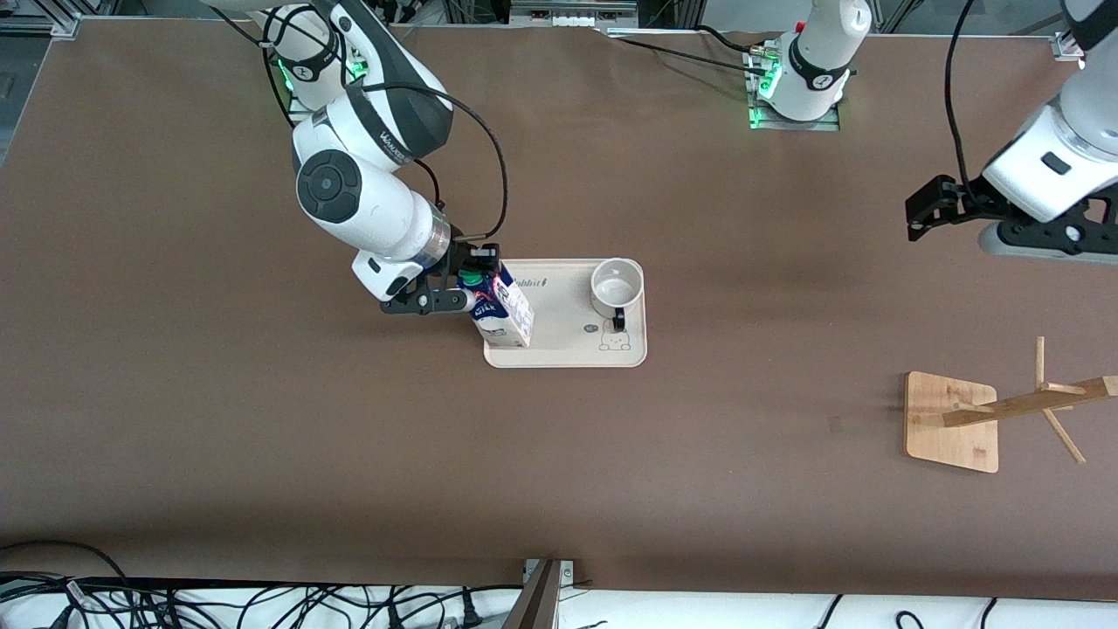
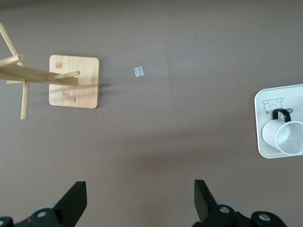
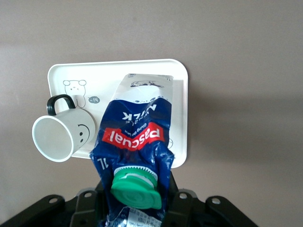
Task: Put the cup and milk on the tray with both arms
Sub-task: 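Lower the milk carton onto the tray beside the mug with the right gripper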
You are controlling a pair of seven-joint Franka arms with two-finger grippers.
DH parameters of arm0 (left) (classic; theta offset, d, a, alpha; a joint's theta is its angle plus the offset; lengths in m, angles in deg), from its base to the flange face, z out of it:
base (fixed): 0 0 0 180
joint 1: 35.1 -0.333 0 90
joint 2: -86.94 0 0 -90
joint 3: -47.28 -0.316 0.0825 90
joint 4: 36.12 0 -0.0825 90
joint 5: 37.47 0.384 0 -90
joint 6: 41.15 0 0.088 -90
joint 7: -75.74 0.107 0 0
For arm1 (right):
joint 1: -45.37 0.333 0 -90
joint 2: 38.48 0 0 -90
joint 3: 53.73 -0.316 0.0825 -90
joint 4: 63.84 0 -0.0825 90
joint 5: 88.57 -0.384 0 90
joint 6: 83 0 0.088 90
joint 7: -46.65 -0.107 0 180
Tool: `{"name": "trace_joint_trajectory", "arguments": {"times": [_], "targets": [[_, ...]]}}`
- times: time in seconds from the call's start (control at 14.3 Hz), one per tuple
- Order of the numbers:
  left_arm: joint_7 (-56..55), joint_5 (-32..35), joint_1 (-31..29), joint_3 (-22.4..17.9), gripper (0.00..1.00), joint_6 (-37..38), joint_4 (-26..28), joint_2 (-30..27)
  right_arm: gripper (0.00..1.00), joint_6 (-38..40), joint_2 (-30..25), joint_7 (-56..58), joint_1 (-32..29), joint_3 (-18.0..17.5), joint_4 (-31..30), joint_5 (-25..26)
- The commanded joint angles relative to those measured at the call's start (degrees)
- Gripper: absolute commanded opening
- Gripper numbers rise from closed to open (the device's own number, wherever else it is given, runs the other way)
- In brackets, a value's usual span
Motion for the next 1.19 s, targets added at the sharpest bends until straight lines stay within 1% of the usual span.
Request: {"name": "trace_joint_trajectory", "arguments": {"times": [0.0, 0.07, 0.14, 0.28, 0.35, 0.56, 0.77, 1.12], "targets": [[0.2, -0.5, 1.1, -1.5, 1.00, -3.0, 5.2, -3.4, 0.46, 0.1, 1.2, -4.3, 4.2, 0.4, 0.8, 1.0], [0.4, -0.9, 0.7, -1.5, 1.00, -3.0, 5.1, -3.4, 0.46, 0.2, 1.6, -4.9, 5.1, 0.4, 0.7, 2.6], [0.7, -0.9, 0.4, -1.4, 1.00, -2.5, 4.4, -3.0, 0.46, 0.3, 1.7, -4.9, 5.2, 0.4, 0.5, 3.1], [0.9, -0.9, 0.2, -1.4, 1.00, -2.6, 3.9, -2.3, 0.46, 0.9, 1.9, -2.9, 4.9, 0.5, 0.4, 3.5], [1.0, -0.9, 0.2, -1.4, 1.00, -2.5, 3.8, -2.3, 0.46, 1.1, 2.2, -0.2, 4.3, 0.5, 0.4, 3.7], [1.1, -0.9, 0.0, -1.4, 1.00, -2.5, 3.8, -2.2, 0.46, 1.2, 2.5, 3.0, 4.1, 2.1, 0.3, 3.7], [1.1, -1.0, 0.1, -1.3, 1.00, -2.4, 3.8, -2.2, 0.46, 1.2, 3.4, 3.4, 4.2, 2.2, 0.1, 3.9], [1.1, -1.1, 0.0, -1.3, 1.00, -2.3, 3.7, -2.2, 0.46, 1.8, 3.5, 3.6, 5.1, 2.1, 0.1, 4.0]]}}
